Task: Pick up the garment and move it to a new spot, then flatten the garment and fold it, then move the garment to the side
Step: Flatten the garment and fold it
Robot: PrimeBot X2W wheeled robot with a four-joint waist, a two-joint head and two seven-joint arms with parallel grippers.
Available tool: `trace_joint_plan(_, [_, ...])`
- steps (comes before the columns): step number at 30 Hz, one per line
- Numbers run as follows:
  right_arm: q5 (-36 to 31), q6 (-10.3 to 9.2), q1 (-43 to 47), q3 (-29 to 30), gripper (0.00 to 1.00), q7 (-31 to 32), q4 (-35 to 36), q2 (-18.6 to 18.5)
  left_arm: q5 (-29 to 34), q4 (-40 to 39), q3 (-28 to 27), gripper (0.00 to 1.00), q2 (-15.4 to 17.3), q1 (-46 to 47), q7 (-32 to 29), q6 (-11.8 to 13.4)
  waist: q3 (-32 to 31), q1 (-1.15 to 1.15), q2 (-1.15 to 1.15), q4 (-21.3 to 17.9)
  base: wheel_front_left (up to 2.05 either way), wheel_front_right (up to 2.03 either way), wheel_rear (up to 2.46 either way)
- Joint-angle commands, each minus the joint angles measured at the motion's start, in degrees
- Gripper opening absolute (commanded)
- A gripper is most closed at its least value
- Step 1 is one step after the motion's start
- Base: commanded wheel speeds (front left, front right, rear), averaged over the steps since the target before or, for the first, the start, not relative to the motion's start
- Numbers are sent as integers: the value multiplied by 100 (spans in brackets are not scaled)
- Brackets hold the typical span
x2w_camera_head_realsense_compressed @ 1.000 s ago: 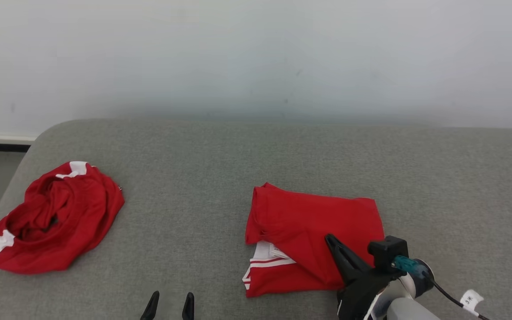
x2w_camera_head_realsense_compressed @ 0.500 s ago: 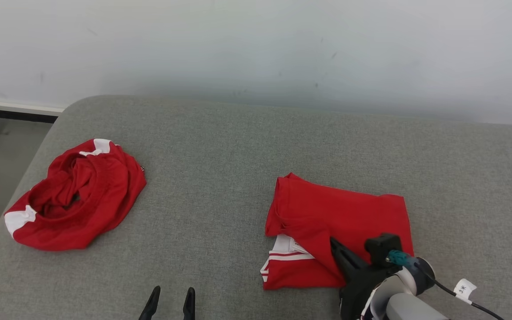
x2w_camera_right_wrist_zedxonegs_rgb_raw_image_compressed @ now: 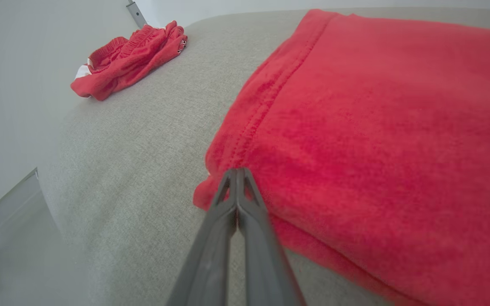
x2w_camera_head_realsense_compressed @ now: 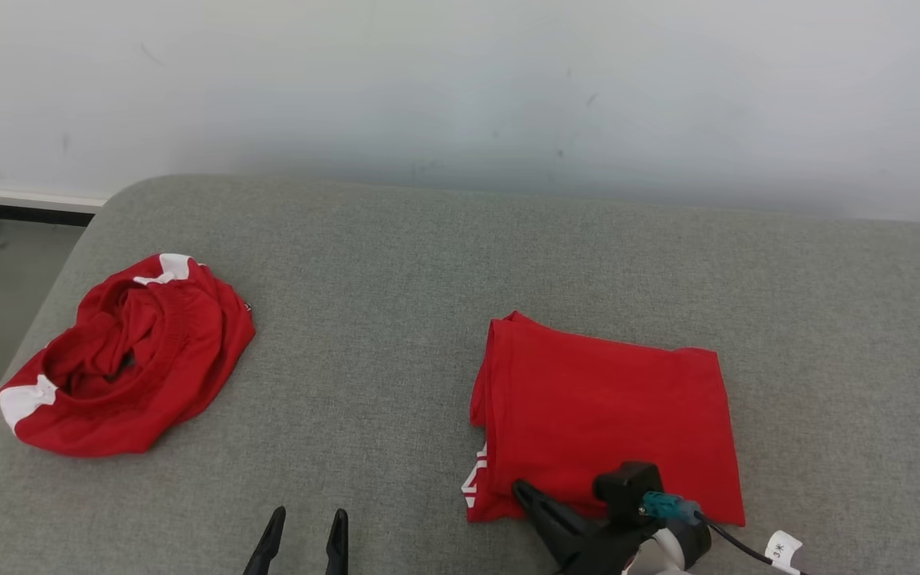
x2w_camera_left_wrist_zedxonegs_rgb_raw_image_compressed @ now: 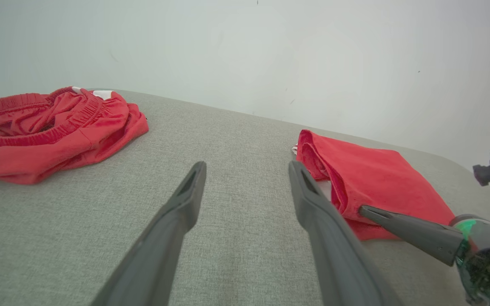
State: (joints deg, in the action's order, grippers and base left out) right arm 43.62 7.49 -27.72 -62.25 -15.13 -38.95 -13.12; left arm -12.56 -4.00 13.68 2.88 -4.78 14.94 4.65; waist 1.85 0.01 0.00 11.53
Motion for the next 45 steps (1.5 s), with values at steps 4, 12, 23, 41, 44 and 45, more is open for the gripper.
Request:
trace_joint_plan(4, [401, 0, -190, -365, 0, -6, 331, -115, -64, 29, -19, 100, 3, -33, 29, 38, -42, -1, 0, -31, 0, 0, 0])
trace_joint_plan(12, [-95, 0, -238, 531, 0, -5, 513, -232, -64, 1, -102, 100, 3, -114, 29, 85, -167, -1, 0, -224, 0, 0, 0])
trace_joint_plan(23, [-1364, 0, 294, 2478, 100, -5, 788, -360, -102, -61, -428, 100, 2, -57, 29, 9, -295, -1, 0, -861, 0, 0, 0])
trace_joint_plan(41, [-2629, 0, 1504, 3988, 100, -6, 2652, -352, 79, -91, -950, 100, 2, -240, 29, -116, -470, -1, 0, -1679, 0, 0, 0])
trace_joint_plan(44, [-2762, 0, 1774, 4080, 100, -5, 2949, -344, 123, -85, -998, 100, 2, -259, 29, -129, -523, -1, 0, -1670, 0, 0, 0])
trace_joint_plan(45, [-2798, 0, 1867, 4104, 100, -5, 3026, -328, 136, -90, -1014, 100, 2, -259, 29, -126, -541, -1, 0, -1663, 0, 0, 0])
